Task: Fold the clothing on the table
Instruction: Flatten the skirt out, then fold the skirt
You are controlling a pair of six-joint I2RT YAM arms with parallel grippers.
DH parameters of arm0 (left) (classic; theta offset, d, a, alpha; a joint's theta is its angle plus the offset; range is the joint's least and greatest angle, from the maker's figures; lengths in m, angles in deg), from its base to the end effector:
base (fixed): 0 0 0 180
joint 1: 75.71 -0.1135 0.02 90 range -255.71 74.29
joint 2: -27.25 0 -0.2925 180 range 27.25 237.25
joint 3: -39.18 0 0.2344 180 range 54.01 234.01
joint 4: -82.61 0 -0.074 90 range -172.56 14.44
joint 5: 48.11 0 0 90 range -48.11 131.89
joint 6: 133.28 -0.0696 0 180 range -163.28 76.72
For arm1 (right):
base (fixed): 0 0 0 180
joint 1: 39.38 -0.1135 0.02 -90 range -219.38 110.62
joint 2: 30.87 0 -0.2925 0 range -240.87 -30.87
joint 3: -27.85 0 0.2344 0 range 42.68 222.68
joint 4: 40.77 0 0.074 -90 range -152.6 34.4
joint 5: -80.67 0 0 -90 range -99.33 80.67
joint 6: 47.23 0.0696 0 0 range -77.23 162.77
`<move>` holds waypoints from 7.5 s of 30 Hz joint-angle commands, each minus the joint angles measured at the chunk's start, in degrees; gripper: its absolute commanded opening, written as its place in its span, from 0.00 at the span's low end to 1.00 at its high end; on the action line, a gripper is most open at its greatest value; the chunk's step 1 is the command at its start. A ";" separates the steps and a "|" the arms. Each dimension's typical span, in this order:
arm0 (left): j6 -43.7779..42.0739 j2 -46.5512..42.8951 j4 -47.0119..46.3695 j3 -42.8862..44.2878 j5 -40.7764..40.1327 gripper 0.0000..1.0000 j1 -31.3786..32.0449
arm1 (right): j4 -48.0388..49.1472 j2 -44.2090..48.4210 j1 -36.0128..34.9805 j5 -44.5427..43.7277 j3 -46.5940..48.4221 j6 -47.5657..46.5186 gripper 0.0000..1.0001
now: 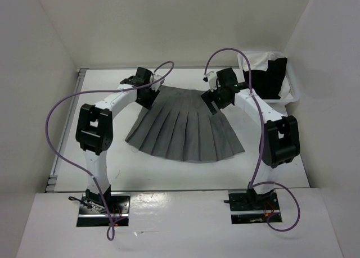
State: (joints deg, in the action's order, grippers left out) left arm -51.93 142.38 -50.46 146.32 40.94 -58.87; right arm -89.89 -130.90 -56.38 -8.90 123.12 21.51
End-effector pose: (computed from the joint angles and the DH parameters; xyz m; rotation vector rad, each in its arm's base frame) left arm 0.4395 -0.1318 0.2282 0.5516 2.4687 -0.0362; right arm 0.3720 0.1143 0.2661 -0.8259 2.3716 -0.0210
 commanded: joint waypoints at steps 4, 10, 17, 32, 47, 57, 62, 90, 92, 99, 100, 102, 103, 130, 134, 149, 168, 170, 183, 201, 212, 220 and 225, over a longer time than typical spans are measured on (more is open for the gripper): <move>-1.46 7.99 -5.91 11.21 0.25 0.41 1.08 | 0.97 -2.63 -0.14 3.18 3.23 3.06 0.94; -2.08 12.04 -7.66 15.96 -1.42 0.40 1.09 | 0.97 -4.20 -0.14 4.32 3.23 3.06 0.94; -2.08 18.28 -8.19 22.11 -2.65 0.40 -0.05 | 0.97 -4.21 0.38 4.32 3.23 2.54 0.94; 0.29 28.31 -3.18 29.60 -7.22 0.20 -1.20 | 0.44 -3.69 0.38 5.90 3.23 2.01 0.94; 1.44 9.16 -9.95 -2.91 -4.94 0.14 -2.34 | 2.90 -11.57 0.38 5.37 9.90 2.54 0.94; 0.91 6.95 -9.87 -5.56 -4.94 0.16 -1.81 | 9.41 -24.31 1.08 8.35 22.10 5.00 0.82; 0.91 6.95 -9.86 -5.56 -4.41 0.16 -1.81 | 7.66 -29.60 2.93 14.24 28.35 5.61 0.77; 1.96 5.81 -8.28 -5.56 -3.36 0.14 -1.81 | 5.72 -36.47 4.78 14.96 33.65 7.28 0.00; 1.96 5.28 -8.28 -5.56 -3.88 0.14 -1.81 | 5.72 -35.42 4.78 12.76 32.24 7.81 0.00; 2.49 4.75 -8.81 -6.09 -3.36 0.12 -1.81 | 7.39 -29.18 5.83 7.05 23.80 7.81 0.00; 2.49 4.75 -8.81 -6.09 -3.36 0.12 -1.81 | 7.39 -28.65 5.83 6.35 23.01 8.33 0.00; 2.49 4.23 -8.81 -6.71 -3.36 0.12 -1.81 | 7.39 -26.72 5.83 5.81 20.38 8.34 0.00; 2.49 4.22 -8.81 -6.71 -3.36 0.12 -1.81 | 7.91 -25.93 5.83 5.29 19.32 8.34 0.00; 3.02 -8.52 -8.28 -11.90 -3.44 0.35 -4.10 | 8.97 -8.43 8.03 1.60 3.05 8.34 0.52; 3.02 -7.91 -8.28 -10.66 -3.97 0.61 -4.62 | 8.97 -8.43 8.03 2.12 3.05 8.34 0.55; 7.68 0.08 -9.95 -6.36 4.20 0.60 -9.28 | 7.56 -16.51 8.03 9.76 13.86 7.81 0.54; 5.39 5.54 -7.76 -0.64 18.79 0.46 -12.71 | 7.56 -19.42 8.03 11.09 15.09 6.67 0.52; 4.87 5.02 -7.75 -0.64 20.02 0.46 -13.23 | 7.56 -19.42 8.03 11.09 15.09 6.67 0.52; 3.11 5.54 -6.61 1.03 24.86 0.46 -13.24 | 7.56 -19.42 8.03 11.61 15.09 6.67 0.52; 1.53 10.46 -5.55 4.45 25.47 0.46 -13.24 | 7.04 -18.89 8.03 12.14 15.09 6.14 0.52; 1.00 12.74 -5.55 6.74 27.93 0.32 -12.71 | 7.04 -20.02 8.03 13.28 15.61 6.14 0.54; -0.05 12.75 -5.55 7.27 29.87 0.17 -12.71 | 5.98 -21.61 8.03 17.50 16.76 5.61 0.58; -0.06 12.75 -5.55 6.74 30.39 0.14 -12.71 | 5.98 -23.46 8.03 21.54 17.29 5.61 0.59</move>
State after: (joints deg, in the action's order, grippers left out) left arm -50.66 154.60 -55.55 151.76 68.81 -71.81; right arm -83.40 -152.95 -48.11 8.84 137.70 27.70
